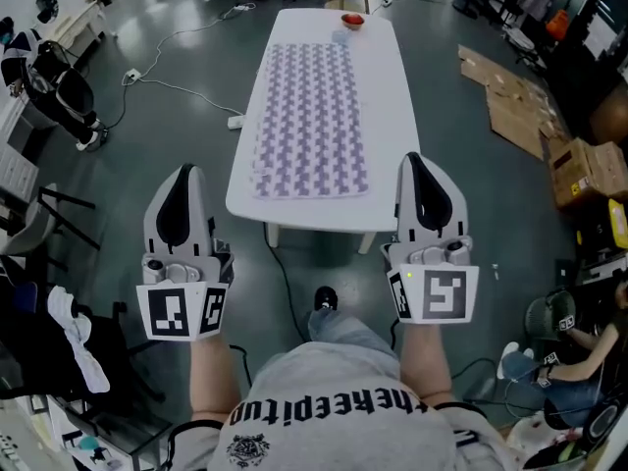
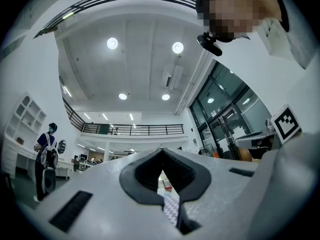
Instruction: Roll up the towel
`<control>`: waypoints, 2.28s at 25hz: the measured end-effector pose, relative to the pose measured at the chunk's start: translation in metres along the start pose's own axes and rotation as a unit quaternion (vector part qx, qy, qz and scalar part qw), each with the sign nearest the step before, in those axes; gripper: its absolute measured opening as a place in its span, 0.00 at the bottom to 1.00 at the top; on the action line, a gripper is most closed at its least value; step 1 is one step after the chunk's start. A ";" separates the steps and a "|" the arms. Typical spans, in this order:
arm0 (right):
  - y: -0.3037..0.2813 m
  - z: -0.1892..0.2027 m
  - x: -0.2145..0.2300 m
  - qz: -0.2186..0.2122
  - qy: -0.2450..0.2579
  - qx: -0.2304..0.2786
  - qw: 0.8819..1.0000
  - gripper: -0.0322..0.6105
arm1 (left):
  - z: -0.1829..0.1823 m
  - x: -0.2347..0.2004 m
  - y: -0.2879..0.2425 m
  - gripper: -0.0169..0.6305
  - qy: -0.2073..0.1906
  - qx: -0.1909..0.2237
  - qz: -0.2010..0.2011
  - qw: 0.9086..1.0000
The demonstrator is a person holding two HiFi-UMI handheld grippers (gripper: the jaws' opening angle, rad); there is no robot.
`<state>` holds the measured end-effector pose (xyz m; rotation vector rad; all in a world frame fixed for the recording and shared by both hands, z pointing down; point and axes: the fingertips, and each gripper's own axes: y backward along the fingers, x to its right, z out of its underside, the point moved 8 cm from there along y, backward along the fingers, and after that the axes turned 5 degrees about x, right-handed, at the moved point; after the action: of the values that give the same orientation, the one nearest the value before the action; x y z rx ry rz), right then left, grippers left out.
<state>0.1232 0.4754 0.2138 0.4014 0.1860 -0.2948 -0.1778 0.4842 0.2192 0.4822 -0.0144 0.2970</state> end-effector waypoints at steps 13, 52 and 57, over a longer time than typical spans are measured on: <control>-0.108 0.057 0.079 -0.027 -0.011 0.012 1.000 0.05 | 0.050 0.010 -0.124 0.03 -0.012 0.011 -0.013 1.000; -0.107 0.376 0.015 -0.417 0.078 -0.421 0.801 0.16 | 0.386 0.019 -0.091 0.10 -0.195 -0.455 0.403 0.770; -0.079 0.411 0.005 -0.481 0.099 -0.462 0.739 0.22 | 0.409 0.014 -0.063 0.22 -0.194 -0.503 0.447 0.714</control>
<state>0.1517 0.2369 0.5565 -0.7252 0.7189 -1.1249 -0.1233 0.2471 0.5547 -0.6307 -0.8146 1.0621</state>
